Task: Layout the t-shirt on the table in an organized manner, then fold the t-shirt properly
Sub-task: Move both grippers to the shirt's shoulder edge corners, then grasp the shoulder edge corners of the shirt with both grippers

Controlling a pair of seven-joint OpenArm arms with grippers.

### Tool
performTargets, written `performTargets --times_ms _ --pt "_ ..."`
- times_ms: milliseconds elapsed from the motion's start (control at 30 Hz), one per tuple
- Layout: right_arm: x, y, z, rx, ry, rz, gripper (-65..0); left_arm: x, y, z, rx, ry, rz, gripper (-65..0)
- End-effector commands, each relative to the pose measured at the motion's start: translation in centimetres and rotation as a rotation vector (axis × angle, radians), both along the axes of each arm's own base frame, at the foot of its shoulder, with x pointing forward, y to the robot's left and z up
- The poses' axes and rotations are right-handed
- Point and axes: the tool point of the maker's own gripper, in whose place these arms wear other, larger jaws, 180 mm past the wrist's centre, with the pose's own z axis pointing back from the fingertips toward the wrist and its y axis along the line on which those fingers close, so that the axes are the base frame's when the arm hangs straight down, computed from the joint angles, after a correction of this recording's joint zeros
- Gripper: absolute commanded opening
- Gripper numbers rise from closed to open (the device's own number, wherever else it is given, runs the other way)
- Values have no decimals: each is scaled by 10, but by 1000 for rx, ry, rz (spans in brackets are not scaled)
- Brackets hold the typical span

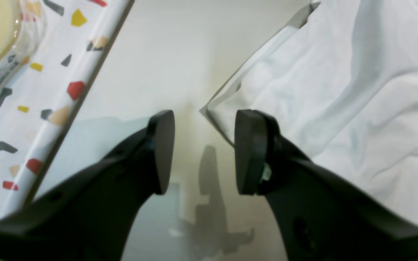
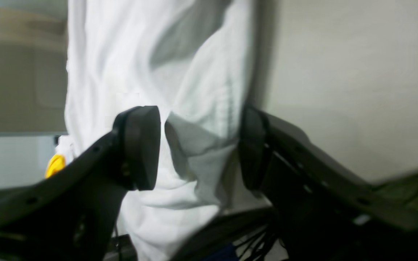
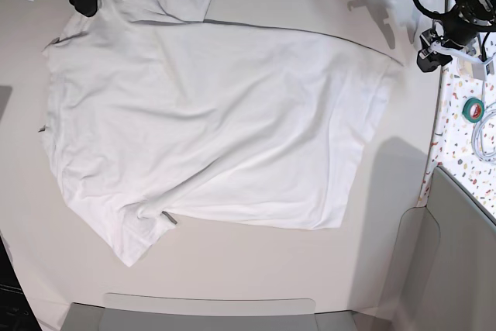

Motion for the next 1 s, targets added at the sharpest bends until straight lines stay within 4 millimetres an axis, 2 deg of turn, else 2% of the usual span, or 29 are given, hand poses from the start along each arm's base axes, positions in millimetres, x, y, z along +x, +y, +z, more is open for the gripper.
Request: performTargets --times_ms 0,267,433,500,533,567,633,700,900,967 --pt "-29 17 -26 1 174 100 -312 4 4 9 23 -30 -6 -378" --pt "-58 25 -32 18 251 133 -312 15 6 17 25 -64 -1 -378" --pt "-60 28 -33 23 260 146 -317 15 5 16 19 -64 1 -378" --pt "-59 32 -33 29 259 157 -377 15 4 15 16 -62 1 -378" --pt "-58 35 -34 33 257 165 -437 14 3 13 9 -58 2 -378" --pt "-56 37 -34 38 255 173 -505 13 3 9 -1 -49 5 -378" --pt "-54 41 -35 43 253 188 -600 9 4 -2 -34 -21 18 -378" --pt "-52 43 -36 38 257 210 -646 7 4 -17 -89 18 32 -376" --pt "-52 40 -41 6 288 237 -648 1 -8 -58 -301 98 58 -274" --pt "-52 40 -42 5 292 238 -648 1 -17 -66 -406 79 70 -268"
